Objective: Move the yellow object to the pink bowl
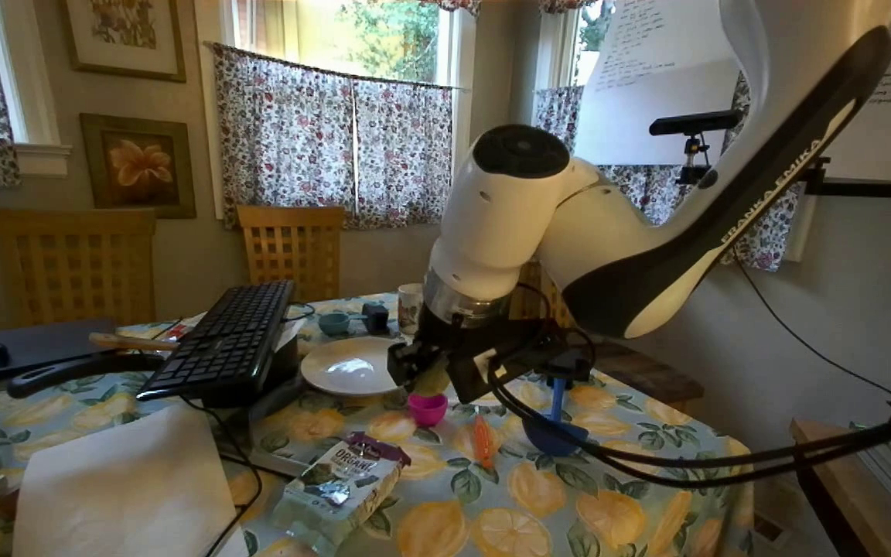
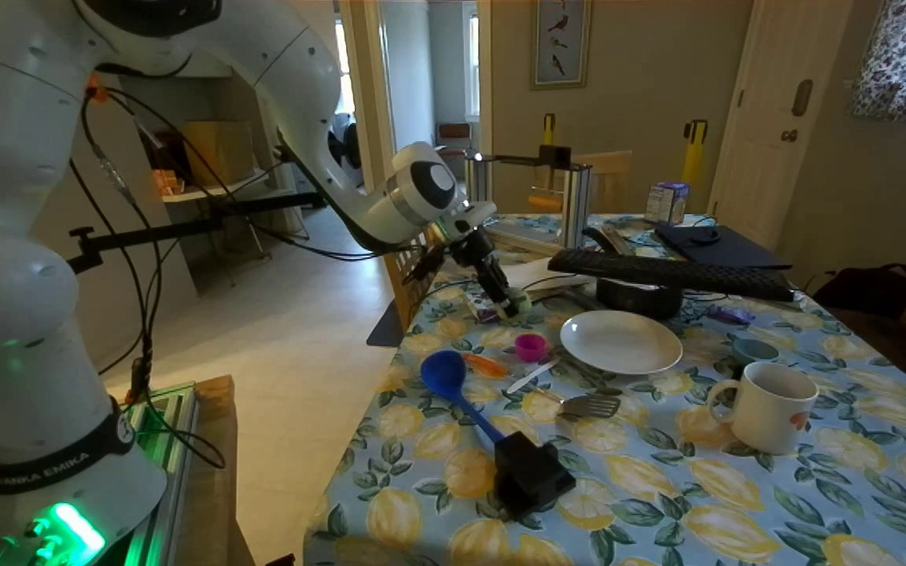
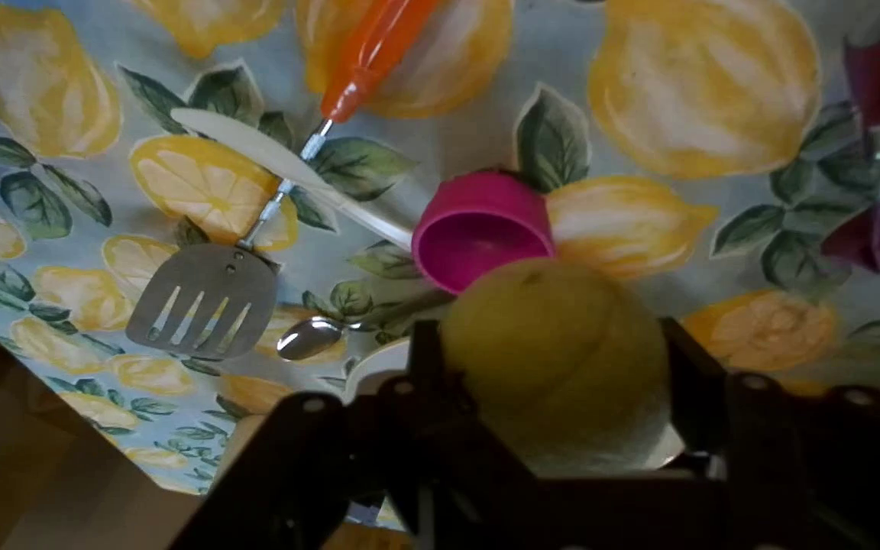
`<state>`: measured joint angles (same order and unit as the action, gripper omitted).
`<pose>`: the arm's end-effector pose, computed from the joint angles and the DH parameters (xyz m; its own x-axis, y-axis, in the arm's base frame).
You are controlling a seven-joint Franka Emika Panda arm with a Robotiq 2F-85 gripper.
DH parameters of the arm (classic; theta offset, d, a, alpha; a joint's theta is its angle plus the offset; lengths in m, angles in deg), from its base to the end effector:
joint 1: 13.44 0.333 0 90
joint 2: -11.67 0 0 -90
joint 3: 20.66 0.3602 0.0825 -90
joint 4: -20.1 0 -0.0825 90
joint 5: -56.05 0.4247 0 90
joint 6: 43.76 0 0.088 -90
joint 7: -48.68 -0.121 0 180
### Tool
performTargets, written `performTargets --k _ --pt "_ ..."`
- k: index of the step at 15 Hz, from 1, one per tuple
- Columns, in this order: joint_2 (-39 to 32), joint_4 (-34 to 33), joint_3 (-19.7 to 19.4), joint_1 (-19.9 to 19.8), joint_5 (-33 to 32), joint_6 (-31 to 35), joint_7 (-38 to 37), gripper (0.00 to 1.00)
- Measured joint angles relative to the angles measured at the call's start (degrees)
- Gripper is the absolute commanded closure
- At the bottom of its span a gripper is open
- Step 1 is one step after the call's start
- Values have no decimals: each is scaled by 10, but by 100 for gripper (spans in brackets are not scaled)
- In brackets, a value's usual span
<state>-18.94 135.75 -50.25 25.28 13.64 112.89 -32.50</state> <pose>0.6527 0.1409 0.2229 0.7469 -0.3543 0.5627 -0.5156 -0.8429 0.1537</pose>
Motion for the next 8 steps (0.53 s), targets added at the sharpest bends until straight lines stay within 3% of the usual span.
performTargets --k 3,8 --pt "15 22 -13 -5 -81 41 -66 56" --pt "15 38 -51 7 -117 87 -87 56"
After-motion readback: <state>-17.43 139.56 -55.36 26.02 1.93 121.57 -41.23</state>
